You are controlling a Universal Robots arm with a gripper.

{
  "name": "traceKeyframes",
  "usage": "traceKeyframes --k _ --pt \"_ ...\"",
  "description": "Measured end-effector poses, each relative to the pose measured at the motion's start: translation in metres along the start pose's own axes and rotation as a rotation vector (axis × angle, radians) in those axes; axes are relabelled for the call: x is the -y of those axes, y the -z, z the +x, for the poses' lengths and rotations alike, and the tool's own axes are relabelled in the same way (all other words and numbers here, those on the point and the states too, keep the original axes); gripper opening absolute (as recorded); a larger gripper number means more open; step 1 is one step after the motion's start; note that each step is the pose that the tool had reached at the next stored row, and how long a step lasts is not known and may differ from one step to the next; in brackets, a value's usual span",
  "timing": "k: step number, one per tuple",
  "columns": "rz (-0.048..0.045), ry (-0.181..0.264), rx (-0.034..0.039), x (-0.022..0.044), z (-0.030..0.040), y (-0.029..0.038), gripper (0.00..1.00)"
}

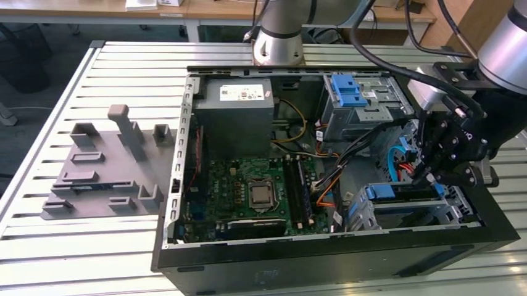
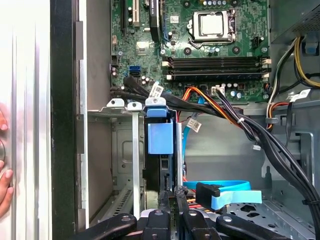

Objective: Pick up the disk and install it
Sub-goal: 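Insert the first disk wire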

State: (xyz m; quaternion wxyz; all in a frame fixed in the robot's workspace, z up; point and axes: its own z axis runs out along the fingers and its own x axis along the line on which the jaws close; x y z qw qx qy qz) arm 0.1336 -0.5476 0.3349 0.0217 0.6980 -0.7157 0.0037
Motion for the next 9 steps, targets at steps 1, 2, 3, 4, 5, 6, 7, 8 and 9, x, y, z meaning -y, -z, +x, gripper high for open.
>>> traceKeyframes --k 1,2,3,4,5,6,7,8,9 --pt "0.0000 0.000 0.0000 0.0001 0.0000 -0.0001 0.16" --pt "0.0000 0.000 0.0000 0.0002 0.0000 -0.0003 0.16" --pt "0.0000 0.000 0.0000 0.0003 0.0000 -0.0004 0.16" --pt "0.0001 0.000 0.0000 0.0003 0.0000 -0.0006 0.16" --pt "0.0000 0.000 0.0001 0.0003 0.0000 -0.0009 0.16" --pt "0.0000 0.000 0.0001 0.0003 0.0000 -0.0011 0.16" --pt "0.0000 0.000 0.0001 0.0004 0.0001 -0.0013 0.16" --pt "0.0000 0.000 0.0000 0.0004 0.0001 -0.0015 0.16" --pt "0.0000 0.000 -0.0002 0.0004 0.0002 -0.0016 0.16"
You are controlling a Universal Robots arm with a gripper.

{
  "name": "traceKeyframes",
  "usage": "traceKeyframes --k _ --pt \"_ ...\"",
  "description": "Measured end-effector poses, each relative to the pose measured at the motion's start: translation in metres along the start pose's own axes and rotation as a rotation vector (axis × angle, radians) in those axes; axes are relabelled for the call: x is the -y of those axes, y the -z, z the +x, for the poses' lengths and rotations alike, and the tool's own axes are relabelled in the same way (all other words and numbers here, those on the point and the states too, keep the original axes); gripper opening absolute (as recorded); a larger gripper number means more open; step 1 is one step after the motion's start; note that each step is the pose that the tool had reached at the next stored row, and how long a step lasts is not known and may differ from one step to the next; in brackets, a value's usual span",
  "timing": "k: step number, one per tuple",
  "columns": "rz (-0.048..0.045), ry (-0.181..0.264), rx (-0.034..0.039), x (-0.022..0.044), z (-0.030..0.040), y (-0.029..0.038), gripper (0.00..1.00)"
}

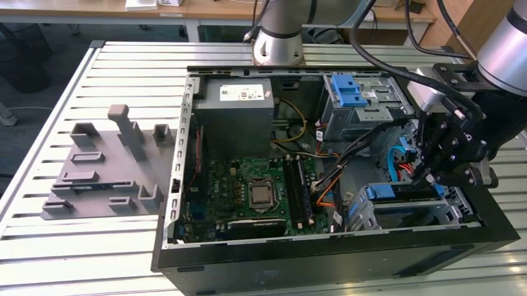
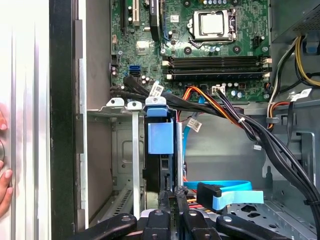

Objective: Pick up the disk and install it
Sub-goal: 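Insert the first disk wire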

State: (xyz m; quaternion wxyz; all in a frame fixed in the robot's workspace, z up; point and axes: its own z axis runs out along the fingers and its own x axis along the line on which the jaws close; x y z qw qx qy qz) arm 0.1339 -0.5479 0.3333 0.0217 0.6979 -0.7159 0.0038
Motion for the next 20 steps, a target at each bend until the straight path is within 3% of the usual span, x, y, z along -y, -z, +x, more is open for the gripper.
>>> traceKeyframes --k 20 --pt "-0.0001 -0.002 0.0003 0.0012 0.0008 -0.0010 0.16"
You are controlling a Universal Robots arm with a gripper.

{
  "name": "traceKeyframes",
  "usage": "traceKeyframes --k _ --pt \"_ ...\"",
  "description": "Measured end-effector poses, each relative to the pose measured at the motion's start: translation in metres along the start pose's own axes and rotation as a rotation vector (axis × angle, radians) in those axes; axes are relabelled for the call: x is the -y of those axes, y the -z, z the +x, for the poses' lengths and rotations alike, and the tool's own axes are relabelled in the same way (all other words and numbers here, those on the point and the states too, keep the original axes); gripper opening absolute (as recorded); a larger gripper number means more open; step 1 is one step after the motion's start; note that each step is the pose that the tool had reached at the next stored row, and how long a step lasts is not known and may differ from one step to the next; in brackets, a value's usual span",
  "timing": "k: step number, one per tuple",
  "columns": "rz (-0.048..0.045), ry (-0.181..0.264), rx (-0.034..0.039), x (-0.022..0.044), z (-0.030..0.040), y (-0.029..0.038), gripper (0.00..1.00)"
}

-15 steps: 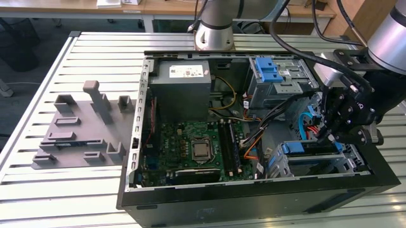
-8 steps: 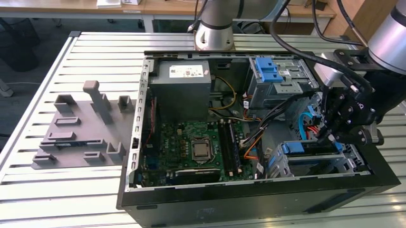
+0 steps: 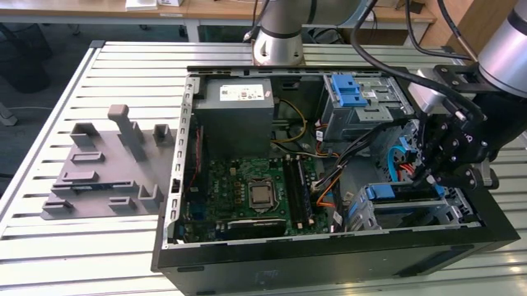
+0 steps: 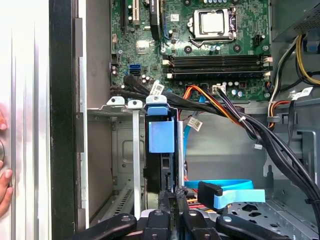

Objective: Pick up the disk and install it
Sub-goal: 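Insert the first disk wire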

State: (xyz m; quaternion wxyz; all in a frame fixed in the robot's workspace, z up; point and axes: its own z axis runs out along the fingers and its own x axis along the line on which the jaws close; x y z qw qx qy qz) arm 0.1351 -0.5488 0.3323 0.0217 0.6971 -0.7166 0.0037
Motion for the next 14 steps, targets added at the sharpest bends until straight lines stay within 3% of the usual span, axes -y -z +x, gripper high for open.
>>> traceKeyframes --k 14 --pt "-0.0002 0.000 -0.0001 0.0003 0.0008 -0.0036 0.16"
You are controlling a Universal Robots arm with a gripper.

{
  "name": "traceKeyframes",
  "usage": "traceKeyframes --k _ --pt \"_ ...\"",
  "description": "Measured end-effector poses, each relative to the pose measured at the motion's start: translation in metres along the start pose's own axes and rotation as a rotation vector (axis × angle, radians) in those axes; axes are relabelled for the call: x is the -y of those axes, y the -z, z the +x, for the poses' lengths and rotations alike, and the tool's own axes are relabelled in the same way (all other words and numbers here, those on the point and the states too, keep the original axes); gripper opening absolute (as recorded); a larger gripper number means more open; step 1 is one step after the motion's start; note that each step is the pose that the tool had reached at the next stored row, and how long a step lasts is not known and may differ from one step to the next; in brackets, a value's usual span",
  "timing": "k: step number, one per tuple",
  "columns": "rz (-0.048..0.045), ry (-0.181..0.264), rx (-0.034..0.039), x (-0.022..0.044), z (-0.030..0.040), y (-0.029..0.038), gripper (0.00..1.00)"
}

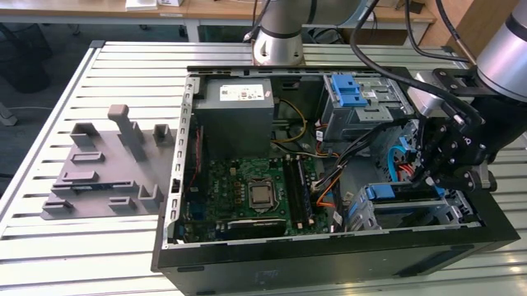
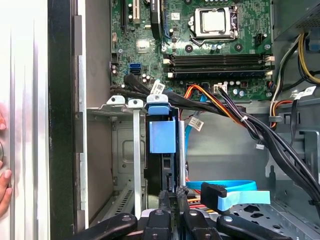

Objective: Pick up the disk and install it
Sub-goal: 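Insert the first disk wire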

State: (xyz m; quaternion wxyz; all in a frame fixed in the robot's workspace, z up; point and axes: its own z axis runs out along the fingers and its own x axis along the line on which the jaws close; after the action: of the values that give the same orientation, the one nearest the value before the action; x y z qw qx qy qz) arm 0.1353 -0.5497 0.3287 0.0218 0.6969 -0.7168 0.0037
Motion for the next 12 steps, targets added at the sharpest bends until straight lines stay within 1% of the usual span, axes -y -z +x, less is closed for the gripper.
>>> traceKeyframes --k 10,11,12 --pt "0.0000 0.000 0.0002 0.0000 0.0000 0.0003 0.18" --pt "0.0000 0.000 0.0001 0.0000 0.0000 0.0010 0.24" --pt "0.0000 0.000 0.0000 0.0000 0.0001 0.0022 0.24"
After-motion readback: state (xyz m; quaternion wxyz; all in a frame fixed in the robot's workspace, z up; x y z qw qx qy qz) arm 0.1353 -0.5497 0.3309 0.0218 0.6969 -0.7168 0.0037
